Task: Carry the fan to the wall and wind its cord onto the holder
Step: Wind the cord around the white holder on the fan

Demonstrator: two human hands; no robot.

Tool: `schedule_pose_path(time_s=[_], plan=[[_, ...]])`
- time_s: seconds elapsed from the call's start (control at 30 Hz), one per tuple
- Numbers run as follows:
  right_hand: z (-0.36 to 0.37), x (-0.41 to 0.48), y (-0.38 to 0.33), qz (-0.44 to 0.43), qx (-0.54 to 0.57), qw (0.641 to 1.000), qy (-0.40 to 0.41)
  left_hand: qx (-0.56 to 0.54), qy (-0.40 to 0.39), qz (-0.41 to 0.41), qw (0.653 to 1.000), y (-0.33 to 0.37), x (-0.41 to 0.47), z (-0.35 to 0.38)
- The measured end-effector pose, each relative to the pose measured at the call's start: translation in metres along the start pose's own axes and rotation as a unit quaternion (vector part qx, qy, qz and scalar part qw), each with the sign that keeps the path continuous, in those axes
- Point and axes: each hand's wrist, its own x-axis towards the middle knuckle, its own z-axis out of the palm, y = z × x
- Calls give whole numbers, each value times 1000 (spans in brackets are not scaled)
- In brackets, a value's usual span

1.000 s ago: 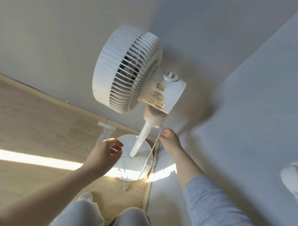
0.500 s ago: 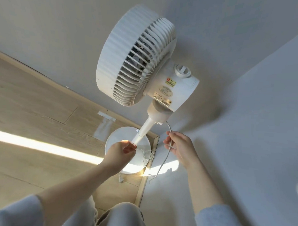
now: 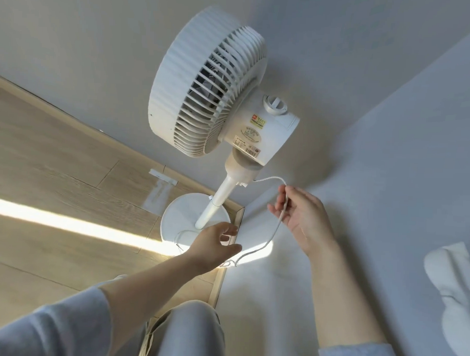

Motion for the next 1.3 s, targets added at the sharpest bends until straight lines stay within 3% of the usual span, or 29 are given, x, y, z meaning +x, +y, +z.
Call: schedule_pose_path(time_s=[0.2, 0.4, 0.67, 0.8, 0.97, 1.13, 1.3], plan=[[15, -19, -39, -29, 21, 999, -37, -2, -29, 32, 999, 24, -15, 7], [23, -39, -58, -48, -17, 999, -12, -124, -115, 24, 985, 45, -44, 11], [3, -68, -69, -63, -203, 965, 157, 67, -13, 140, 988, 54, -65, -33], [2, -88, -79, -42, -142, 973, 177, 89, -8, 149, 985, 57, -76, -56], [8, -111, -90, 49, 58, 988, 134, 132, 10, 172, 976, 69, -92, -90], [21, -123, -88, 97, 297, 946, 82, 137, 36, 194, 971, 90, -101, -106], [35, -138, -79, 47, 219, 974, 32, 174, 38, 178, 968, 100, -103, -105]])
